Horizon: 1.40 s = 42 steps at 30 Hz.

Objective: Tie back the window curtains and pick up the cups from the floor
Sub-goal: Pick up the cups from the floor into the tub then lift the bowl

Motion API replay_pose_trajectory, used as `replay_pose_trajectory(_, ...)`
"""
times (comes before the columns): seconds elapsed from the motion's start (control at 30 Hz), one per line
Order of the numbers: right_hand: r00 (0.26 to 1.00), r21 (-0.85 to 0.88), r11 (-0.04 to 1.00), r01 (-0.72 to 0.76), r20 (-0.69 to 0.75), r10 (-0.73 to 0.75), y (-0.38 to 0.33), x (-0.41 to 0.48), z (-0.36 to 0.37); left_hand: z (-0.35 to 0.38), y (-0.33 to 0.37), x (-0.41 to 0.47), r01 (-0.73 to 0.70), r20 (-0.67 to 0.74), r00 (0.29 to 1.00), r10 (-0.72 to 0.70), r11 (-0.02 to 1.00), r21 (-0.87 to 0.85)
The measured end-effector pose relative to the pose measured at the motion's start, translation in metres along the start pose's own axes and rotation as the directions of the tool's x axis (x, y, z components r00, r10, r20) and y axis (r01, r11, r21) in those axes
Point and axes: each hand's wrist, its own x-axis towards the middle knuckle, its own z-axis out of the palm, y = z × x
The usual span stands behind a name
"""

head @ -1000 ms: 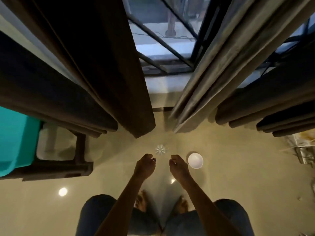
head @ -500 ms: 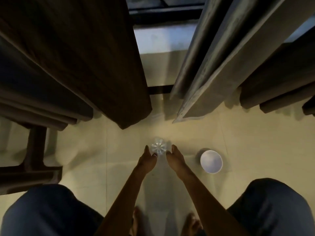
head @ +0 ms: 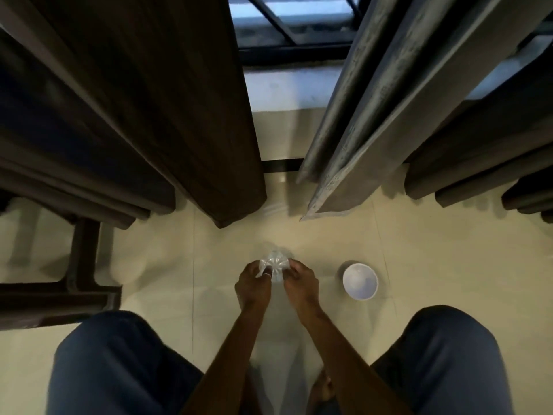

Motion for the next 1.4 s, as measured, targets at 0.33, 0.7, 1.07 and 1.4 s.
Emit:
replay_pose_trajectory(0.33,0.976,-0.022,0.997,0.079,-0.202,-0.082,-0.124,-0.221,-0.117,-0.125,0.109,-0.178,-0.039,-0.053,0.998,0.034,0.995,-0.096)
replay_pose_trajectory(0.7,0.963,0.133,0.976,0.173,-0.231,-0.139,-0.252,-0.418,-0.223,-0.268,0.267,-0.369,-0.032,-0.003,0.999,0.033,0.961,-0.273)
replay_pose_trajectory(1.07,0.976,0.224,0.954,0.198,-0.137,-0.171,-0.264,-0.465,-0.256,-0.298,0.278,-0.434,-0.157,-0.068,0.986,0.152,0.985,-0.075)
replay_pose_trajectory(1.4,0.972,0.182,0.955,0.236,-0.065,-0.228,-0.269,-0.491,-0.231,-0.333,0.248,-0.432,-0.161,-0.111,0.981,0.161,0.987,0.009)
